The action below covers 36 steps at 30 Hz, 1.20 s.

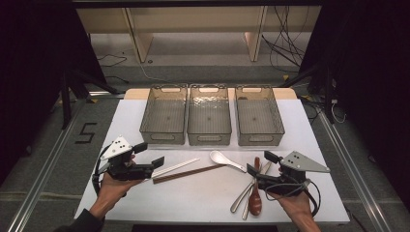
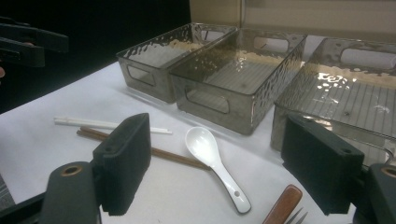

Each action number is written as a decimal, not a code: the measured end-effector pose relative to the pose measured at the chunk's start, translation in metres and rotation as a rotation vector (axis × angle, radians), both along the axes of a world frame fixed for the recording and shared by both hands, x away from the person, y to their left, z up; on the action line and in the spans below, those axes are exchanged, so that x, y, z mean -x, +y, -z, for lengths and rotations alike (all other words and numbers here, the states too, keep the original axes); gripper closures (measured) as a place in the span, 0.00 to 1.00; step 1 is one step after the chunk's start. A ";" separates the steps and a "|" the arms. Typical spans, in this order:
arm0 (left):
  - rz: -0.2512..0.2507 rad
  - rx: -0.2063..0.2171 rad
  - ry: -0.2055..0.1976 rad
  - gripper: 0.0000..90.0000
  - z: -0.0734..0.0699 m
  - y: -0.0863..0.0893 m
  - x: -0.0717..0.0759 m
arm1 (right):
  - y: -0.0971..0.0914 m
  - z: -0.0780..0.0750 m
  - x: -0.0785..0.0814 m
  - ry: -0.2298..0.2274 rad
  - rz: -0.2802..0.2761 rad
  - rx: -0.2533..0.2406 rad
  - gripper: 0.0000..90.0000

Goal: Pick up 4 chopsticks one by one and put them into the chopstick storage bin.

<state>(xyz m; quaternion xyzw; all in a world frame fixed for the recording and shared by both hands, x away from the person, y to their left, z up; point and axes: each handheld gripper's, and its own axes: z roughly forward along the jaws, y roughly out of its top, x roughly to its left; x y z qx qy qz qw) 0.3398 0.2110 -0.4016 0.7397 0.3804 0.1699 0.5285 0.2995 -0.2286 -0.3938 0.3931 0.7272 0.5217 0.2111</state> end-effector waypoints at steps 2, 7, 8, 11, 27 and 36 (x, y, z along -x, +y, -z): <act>-0.002 0.000 0.000 0.17 0.000 0.000 0.000 | 0.000 0.000 0.000 0.000 -0.001 -0.001 0.28; 0.000 -0.005 0.002 0.17 0.000 -0.001 0.000 | 0.000 0.000 0.000 0.010 -0.002 0.001 0.28; 0.001 -0.007 0.003 0.17 0.000 -0.001 -0.001 | 0.000 0.000 -0.001 0.011 -0.002 0.003 0.28; 0.004 -0.013 0.010 0.17 0.000 -0.001 -0.001 | 0.001 0.001 -0.001 0.015 -0.005 0.002 0.28; 0.021 -0.176 0.167 0.18 -0.006 -0.004 -0.025 | 0.002 0.003 -0.003 0.042 -0.024 0.014 0.29; 0.054 -0.310 0.257 0.19 -0.004 -0.007 -0.047 | 0.002 0.003 -0.004 0.050 -0.036 0.018 0.29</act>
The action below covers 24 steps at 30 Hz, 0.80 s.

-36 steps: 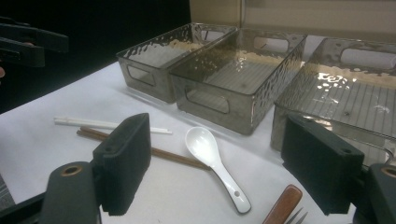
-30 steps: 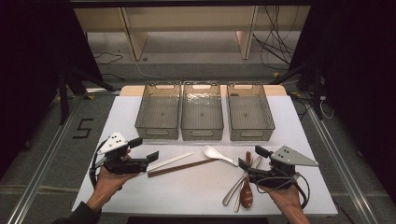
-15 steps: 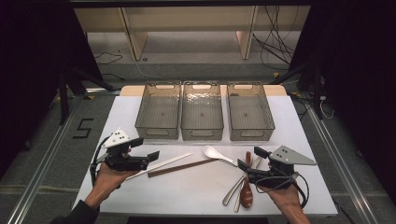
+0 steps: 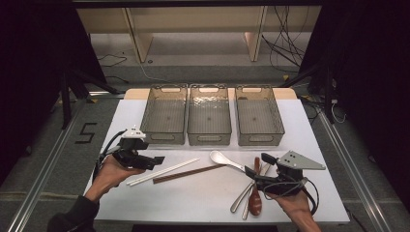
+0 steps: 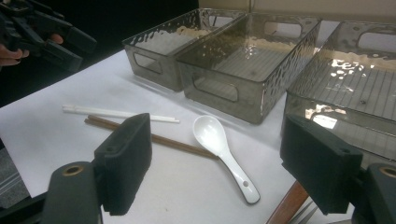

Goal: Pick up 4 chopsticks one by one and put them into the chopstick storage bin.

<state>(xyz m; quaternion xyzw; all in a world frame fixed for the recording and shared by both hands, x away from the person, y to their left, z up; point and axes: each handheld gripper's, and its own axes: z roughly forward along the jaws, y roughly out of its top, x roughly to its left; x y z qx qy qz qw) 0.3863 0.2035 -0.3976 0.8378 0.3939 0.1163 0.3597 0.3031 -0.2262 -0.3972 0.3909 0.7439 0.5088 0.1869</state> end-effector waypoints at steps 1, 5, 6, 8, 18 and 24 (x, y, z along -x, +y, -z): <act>0.001 -0.017 0.002 0.20 0.000 0.000 -0.002 | 0.000 0.000 0.000 0.002 -0.001 0.000 0.29; 0.009 -0.070 0.033 0.21 0.002 -0.001 -0.010 | 0.000 0.001 0.000 0.009 -0.008 0.001 0.29; 0.014 -0.102 0.059 0.21 0.005 -0.002 -0.015 | 0.001 0.001 0.000 0.010 -0.009 0.001 0.29; 0.016 -0.117 0.073 0.21 0.008 -0.003 -0.017 | 0.001 0.001 -0.001 0.014 -0.010 0.003 0.29; 0.036 -0.268 0.184 0.28 0.028 -0.007 -0.033 | 0.001 0.002 -0.001 0.024 -0.014 0.008 0.29; 0.062 -0.298 0.220 0.35 0.038 -0.006 -0.034 | 0.001 0.002 -0.002 0.028 -0.022 0.008 0.29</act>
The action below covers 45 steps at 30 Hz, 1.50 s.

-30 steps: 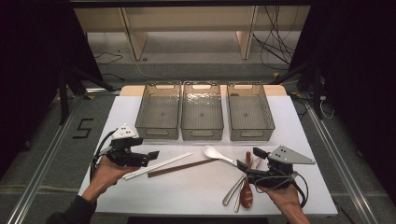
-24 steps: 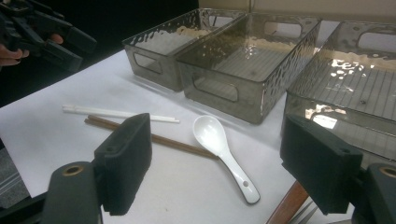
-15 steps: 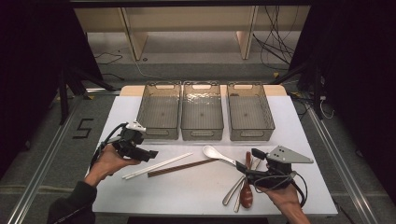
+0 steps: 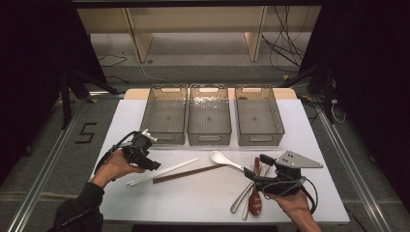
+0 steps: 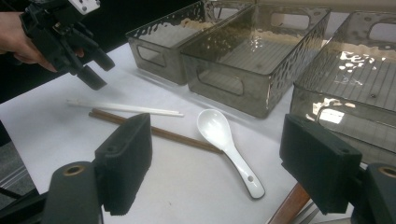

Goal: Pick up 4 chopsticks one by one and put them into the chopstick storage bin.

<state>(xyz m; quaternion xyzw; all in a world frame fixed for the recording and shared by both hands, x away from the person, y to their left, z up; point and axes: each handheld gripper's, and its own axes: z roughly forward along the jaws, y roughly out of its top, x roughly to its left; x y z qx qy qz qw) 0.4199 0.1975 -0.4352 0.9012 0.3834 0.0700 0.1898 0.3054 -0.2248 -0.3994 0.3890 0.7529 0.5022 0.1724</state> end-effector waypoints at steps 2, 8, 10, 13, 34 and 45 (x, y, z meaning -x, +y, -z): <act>0.007 -0.020 0.015 0.39 0.004 -0.001 0.000 | 0.000 0.000 0.000 0.003 -0.001 0.002 0.29; 0.034 -0.050 0.060 0.47 0.011 -0.002 -0.002 | 0.001 0.000 -0.001 0.005 -0.003 0.003 0.29; 0.039 -0.049 0.068 0.49 0.012 -0.002 -0.002 | 0.001 0.000 -0.001 0.006 -0.003 0.005 0.29; 0.049 -0.051 0.080 0.53 0.013 -0.002 -0.002 | 0.001 0.000 -0.001 0.006 -0.005 0.005 0.29; 0.112 -0.086 0.111 0.70 0.022 -0.008 -0.004 | 0.001 0.001 -0.001 0.016 -0.011 0.001 0.30; 0.141 -0.114 0.136 0.79 0.026 -0.010 -0.007 | 0.001 0.001 -0.002 0.019 -0.012 0.002 0.30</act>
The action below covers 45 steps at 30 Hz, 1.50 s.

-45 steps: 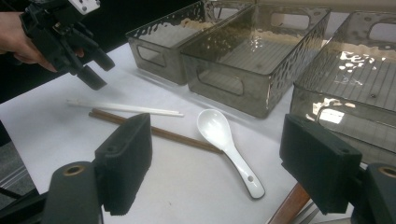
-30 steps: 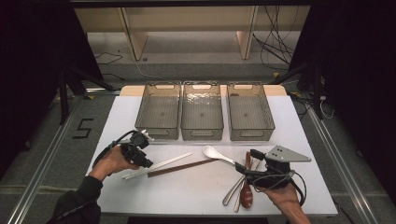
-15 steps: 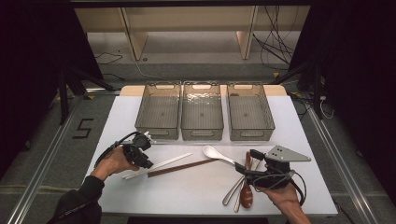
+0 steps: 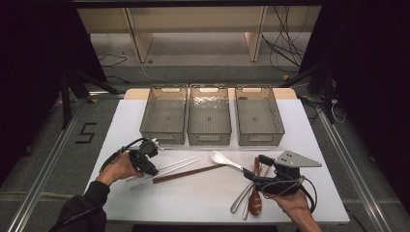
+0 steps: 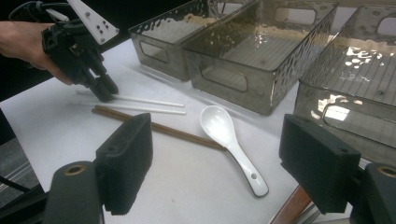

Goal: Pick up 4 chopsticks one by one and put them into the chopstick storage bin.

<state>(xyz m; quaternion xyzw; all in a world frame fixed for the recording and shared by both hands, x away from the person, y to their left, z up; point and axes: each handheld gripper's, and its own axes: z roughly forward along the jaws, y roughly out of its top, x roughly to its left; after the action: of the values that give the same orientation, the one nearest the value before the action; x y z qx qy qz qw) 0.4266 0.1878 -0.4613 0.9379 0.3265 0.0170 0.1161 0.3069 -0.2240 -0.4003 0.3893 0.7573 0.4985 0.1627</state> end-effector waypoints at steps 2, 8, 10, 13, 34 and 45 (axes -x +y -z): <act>0.004 -0.006 -0.001 0.81 0.000 -0.001 0.000 | 0.000 0.000 0.000 0.000 -0.001 0.001 0.30; 0.019 -0.035 0.020 0.85 0.000 -0.005 -0.001 | 0.000 0.000 0.000 0.002 -0.001 0.003 0.30; 0.025 -0.042 0.026 0.86 0.000 -0.006 -0.001 | 0.000 0.000 0.000 0.005 0.000 0.005 0.30; 0.050 -0.055 0.023 0.87 0.000 -0.008 0.000 | 0.000 0.001 -0.001 0.007 0.001 0.006 0.30; 0.140 0.004 -0.036 0.93 -0.017 -0.001 0.007 | -0.001 0.000 -0.001 0.009 0.007 0.004 0.31; 0.122 0.113 -0.092 0.93 -0.049 -0.004 0.013 | -0.002 0.000 -0.001 0.003 0.009 -0.004 0.31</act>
<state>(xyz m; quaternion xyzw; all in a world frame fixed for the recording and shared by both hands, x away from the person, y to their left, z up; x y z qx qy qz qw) 0.4135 0.1841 -0.4125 0.9462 0.2637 0.0344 0.1845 0.3077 -0.2259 -0.4000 0.3936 0.7549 0.4986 0.1629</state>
